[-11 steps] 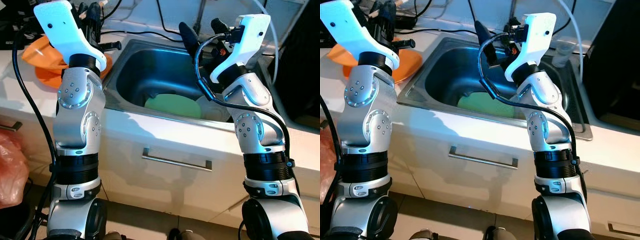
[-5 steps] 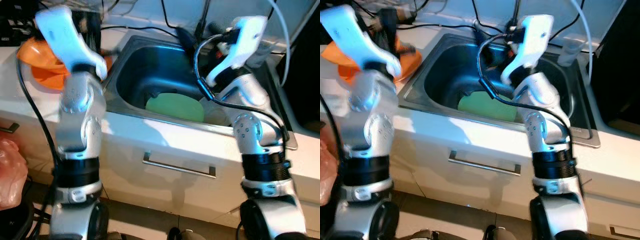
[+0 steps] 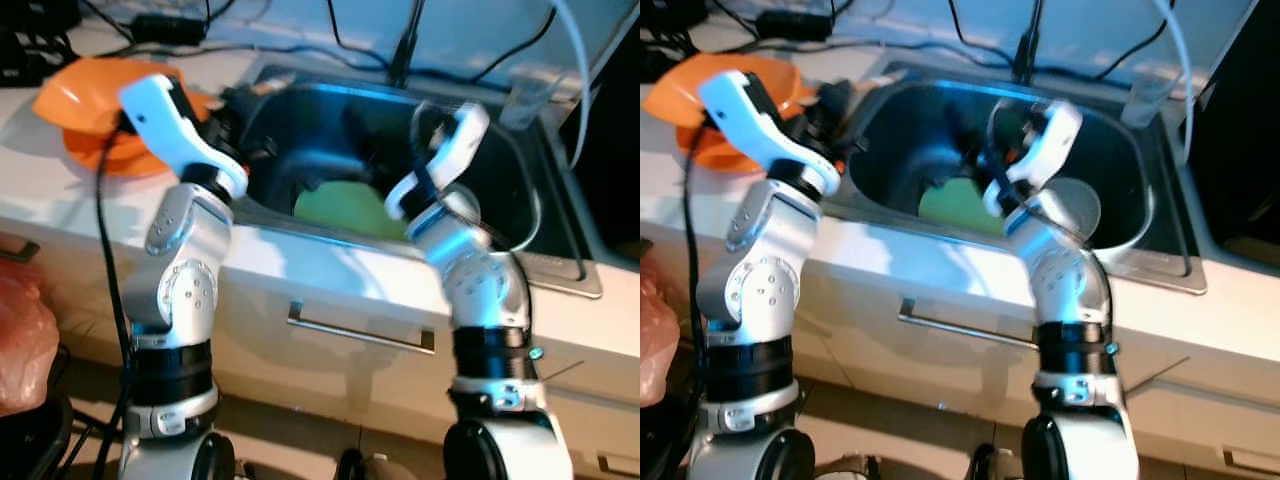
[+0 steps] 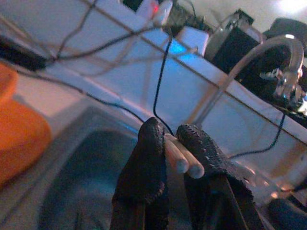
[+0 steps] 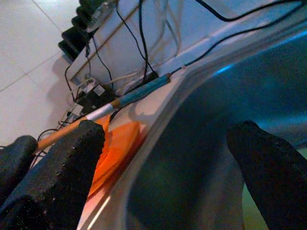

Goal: Kitchen organization

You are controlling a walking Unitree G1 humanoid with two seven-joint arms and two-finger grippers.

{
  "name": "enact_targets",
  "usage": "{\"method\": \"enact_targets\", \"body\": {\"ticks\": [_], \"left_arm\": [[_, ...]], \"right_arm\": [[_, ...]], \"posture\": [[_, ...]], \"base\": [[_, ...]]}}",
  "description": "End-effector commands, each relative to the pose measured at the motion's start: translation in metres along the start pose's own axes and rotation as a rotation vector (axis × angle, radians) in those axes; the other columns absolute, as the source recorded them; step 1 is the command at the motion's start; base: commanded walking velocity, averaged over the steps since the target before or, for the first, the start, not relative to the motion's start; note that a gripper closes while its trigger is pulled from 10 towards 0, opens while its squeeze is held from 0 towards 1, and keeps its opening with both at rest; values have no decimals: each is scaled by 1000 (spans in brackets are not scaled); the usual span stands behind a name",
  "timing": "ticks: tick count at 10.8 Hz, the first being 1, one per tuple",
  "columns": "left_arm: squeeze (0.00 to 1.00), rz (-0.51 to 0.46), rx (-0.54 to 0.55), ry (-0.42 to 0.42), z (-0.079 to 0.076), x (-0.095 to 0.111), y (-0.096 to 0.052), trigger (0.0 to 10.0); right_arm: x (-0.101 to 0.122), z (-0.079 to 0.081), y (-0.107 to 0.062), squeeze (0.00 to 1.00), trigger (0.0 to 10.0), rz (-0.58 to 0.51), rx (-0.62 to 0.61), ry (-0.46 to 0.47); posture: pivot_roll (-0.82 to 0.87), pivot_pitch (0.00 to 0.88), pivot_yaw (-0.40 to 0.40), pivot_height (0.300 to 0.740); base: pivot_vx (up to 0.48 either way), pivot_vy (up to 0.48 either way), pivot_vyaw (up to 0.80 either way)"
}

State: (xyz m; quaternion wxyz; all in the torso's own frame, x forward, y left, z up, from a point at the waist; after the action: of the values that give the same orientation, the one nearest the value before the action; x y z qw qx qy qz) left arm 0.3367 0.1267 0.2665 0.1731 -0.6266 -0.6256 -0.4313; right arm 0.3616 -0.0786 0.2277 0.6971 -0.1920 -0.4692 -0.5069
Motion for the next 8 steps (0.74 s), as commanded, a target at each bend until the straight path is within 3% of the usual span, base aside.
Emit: {"method": "enact_targets", "body": {"ticks": [1, 3, 4, 5, 8], "left_arm": [[0, 22, -51, -37, -8, 0, -3, 0], [0, 54, -95, -132, -15, 1, -4, 0], [0, 61, -98, -159, -16, 0, -5, 0], [0, 71, -91, -197, -16, -2, -5, 0], [0, 99, -94, -289, -21, -18, -10, 0]], "right_arm": [[-1, -3, -2, 1000, 10000, 7, -18, 23], [-4, -5, -1, 878, 10000, 7, -33, 53], [-4, -5, -1, 243, 10000, 1, -40, 65], [-5, -5, 0, 0, 10000, -8, -44, 94], [0, 1, 7, 0, 10000, -40, -3, 228]], "posture": [[87, 189, -58, 740], [99, 191, -50, 740], [102, 190, -48, 740], [103, 189, -48, 740], [72, 174, -101, 740]], "base": [[0, 0, 0], [0, 0, 0], [0, 0, 0], [0, 0, 0], [0, 0, 0]]}}
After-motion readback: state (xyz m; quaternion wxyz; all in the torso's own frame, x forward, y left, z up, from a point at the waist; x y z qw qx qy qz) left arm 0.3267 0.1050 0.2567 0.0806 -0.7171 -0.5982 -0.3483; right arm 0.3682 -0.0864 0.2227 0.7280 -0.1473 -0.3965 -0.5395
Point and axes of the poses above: a point about 5 cm out from each wrist's last joint towards the gripper, its own y axis pointing out of the wrist towards the gripper, its own x axis along the axis of the wrist's last joint, z = x × y, the point moved 1 cm from there along y, pointing out of the wrist towards the gripper, and after that the axes turned 10 degrees about -y, right-handed, at the moved point
